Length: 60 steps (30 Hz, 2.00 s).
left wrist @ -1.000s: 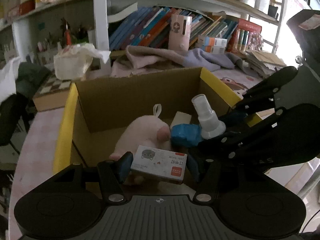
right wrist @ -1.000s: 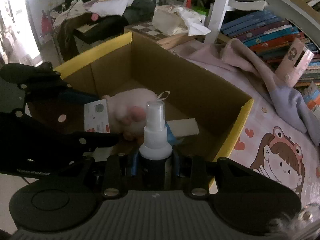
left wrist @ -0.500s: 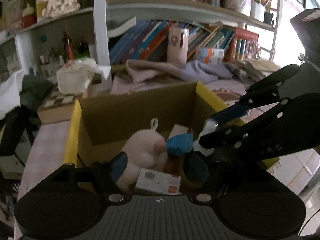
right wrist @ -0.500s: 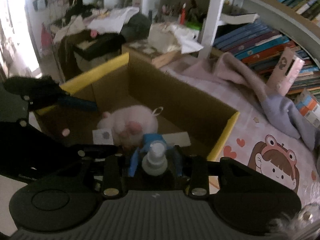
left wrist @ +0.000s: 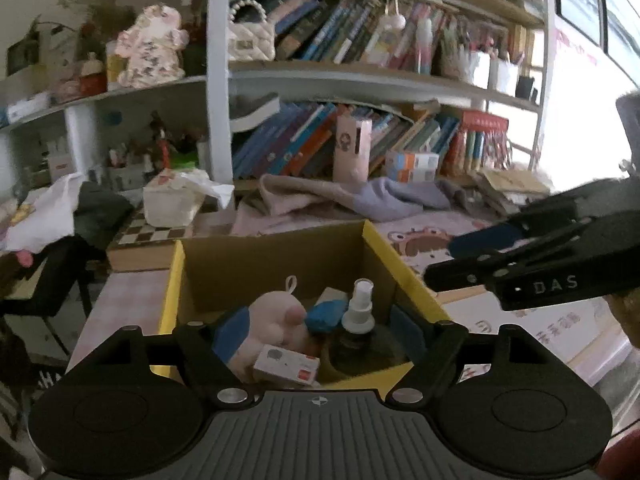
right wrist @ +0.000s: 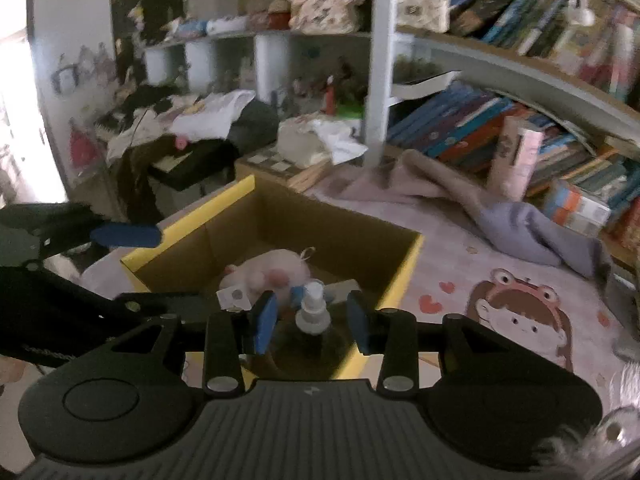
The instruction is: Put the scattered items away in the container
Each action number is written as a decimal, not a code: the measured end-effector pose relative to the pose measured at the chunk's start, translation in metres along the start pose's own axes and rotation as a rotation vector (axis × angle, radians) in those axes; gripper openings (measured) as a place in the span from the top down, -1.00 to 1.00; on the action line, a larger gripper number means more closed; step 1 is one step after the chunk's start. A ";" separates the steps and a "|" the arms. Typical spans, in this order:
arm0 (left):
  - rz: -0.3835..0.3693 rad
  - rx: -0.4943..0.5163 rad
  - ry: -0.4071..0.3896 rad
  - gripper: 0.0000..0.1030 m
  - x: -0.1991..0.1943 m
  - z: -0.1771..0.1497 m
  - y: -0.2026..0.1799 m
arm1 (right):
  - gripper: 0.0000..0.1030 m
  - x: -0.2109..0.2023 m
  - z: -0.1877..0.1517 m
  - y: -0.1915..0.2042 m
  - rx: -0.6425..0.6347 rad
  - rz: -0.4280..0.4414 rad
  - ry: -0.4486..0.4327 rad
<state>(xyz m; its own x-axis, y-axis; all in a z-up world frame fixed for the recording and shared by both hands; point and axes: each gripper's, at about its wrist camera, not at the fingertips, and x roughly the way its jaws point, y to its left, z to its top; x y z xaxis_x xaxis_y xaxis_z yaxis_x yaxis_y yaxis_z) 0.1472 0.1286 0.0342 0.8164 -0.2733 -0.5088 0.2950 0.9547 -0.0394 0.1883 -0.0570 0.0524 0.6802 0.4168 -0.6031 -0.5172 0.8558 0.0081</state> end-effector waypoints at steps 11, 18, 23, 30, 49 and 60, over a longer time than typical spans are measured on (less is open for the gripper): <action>0.052 -0.037 -0.029 -0.82 -0.040 -0.028 -0.043 | -0.16 -0.064 -0.060 0.003 0.041 -0.185 -0.053; 0.085 -0.055 0.035 -0.87 -0.050 -0.047 -0.056 | -0.41 -0.087 -0.100 0.008 0.117 -0.283 -0.007; 0.093 -0.077 0.088 -0.91 -0.050 -0.057 -0.060 | -0.65 -0.086 -0.117 0.012 0.158 -0.371 0.025; 0.080 -0.058 0.177 -0.93 -0.041 -0.066 -0.071 | -0.88 -0.083 -0.128 0.009 0.192 -0.385 0.093; 0.056 -0.045 0.271 -0.93 -0.028 -0.073 -0.089 | -1.00 -0.084 -0.142 -0.002 0.255 -0.367 0.158; 0.048 -0.044 0.276 -0.93 -0.027 -0.074 -0.093 | -1.00 -0.087 -0.145 -0.003 0.264 -0.369 0.160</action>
<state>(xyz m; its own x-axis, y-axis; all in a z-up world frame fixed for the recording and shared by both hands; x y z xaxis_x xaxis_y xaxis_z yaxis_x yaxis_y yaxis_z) 0.0614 0.0557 -0.0119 0.6609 -0.1913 -0.7257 0.2327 0.9715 -0.0442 0.0556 -0.1406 -0.0110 0.6939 0.0361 -0.7192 -0.0929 0.9949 -0.0396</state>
